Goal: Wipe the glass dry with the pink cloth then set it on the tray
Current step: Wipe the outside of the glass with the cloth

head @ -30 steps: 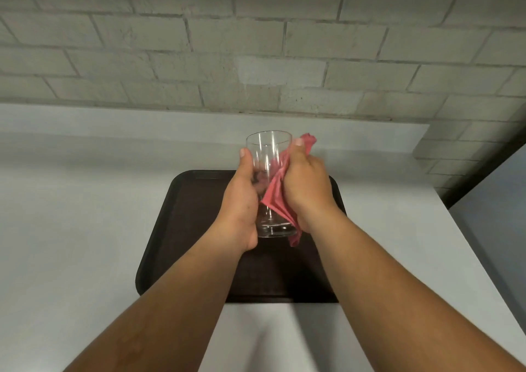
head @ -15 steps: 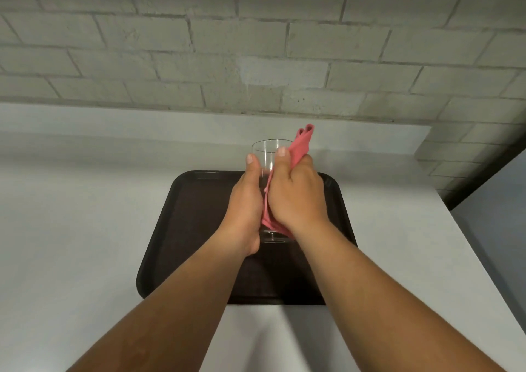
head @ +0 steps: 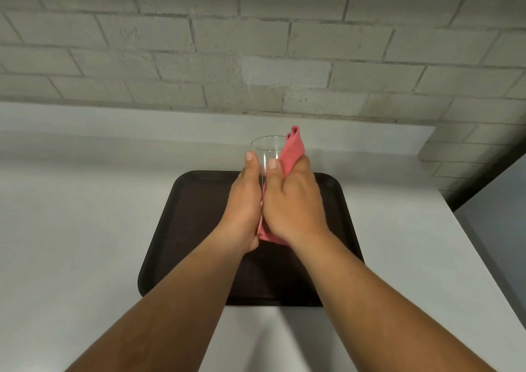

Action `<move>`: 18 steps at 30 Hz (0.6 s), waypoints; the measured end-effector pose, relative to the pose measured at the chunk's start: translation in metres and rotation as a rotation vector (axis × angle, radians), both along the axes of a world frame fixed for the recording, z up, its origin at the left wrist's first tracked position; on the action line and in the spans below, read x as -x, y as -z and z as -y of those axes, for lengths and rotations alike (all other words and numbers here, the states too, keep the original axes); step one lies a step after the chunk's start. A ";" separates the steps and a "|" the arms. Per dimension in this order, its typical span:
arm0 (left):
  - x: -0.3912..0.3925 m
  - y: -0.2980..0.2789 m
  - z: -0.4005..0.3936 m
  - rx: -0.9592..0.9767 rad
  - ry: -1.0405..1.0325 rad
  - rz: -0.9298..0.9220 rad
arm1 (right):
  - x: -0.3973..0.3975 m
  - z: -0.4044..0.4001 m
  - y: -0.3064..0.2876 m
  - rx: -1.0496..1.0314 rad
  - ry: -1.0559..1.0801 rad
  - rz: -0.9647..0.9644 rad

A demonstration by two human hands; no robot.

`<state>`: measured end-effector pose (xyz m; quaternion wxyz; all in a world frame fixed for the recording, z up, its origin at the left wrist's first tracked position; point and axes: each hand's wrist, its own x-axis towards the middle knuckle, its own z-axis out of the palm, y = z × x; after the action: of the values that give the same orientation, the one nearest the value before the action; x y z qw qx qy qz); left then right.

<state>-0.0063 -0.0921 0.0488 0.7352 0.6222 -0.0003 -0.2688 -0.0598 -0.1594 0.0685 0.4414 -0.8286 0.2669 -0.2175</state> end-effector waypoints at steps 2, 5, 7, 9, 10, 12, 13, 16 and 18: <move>0.001 -0.001 0.000 0.008 0.037 -0.025 | -0.007 0.014 -0.009 -0.099 0.025 0.011; 0.005 -0.003 -0.002 0.045 0.069 -0.067 | -0.012 0.031 -0.012 -0.409 0.026 0.010; 0.010 -0.007 -0.002 0.051 0.114 -0.046 | -0.011 0.035 -0.010 -0.523 0.043 0.002; 0.013 -0.009 -0.001 0.025 0.111 -0.005 | -0.012 0.035 -0.007 -0.469 0.067 0.003; 0.013 -0.008 0.001 -0.008 0.088 0.033 | -0.013 0.033 -0.006 -0.399 0.073 0.006; 0.009 -0.006 0.003 -0.092 0.052 0.127 | -0.014 0.029 -0.005 -0.281 0.075 0.012; 0.008 -0.006 0.003 -0.114 0.045 0.148 | -0.014 0.029 -0.005 -0.242 0.071 0.010; 0.003 -0.007 0.005 -0.107 0.098 0.100 | -0.012 0.026 -0.005 -0.167 0.045 0.037; 0.004 -0.007 0.006 -0.075 0.139 0.041 | -0.009 0.025 -0.006 -0.134 0.013 0.045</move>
<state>-0.0102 -0.0982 0.0555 0.6910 0.6531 -0.0486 -0.3060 -0.0508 -0.1840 0.0745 0.5003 -0.7905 0.2762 -0.2204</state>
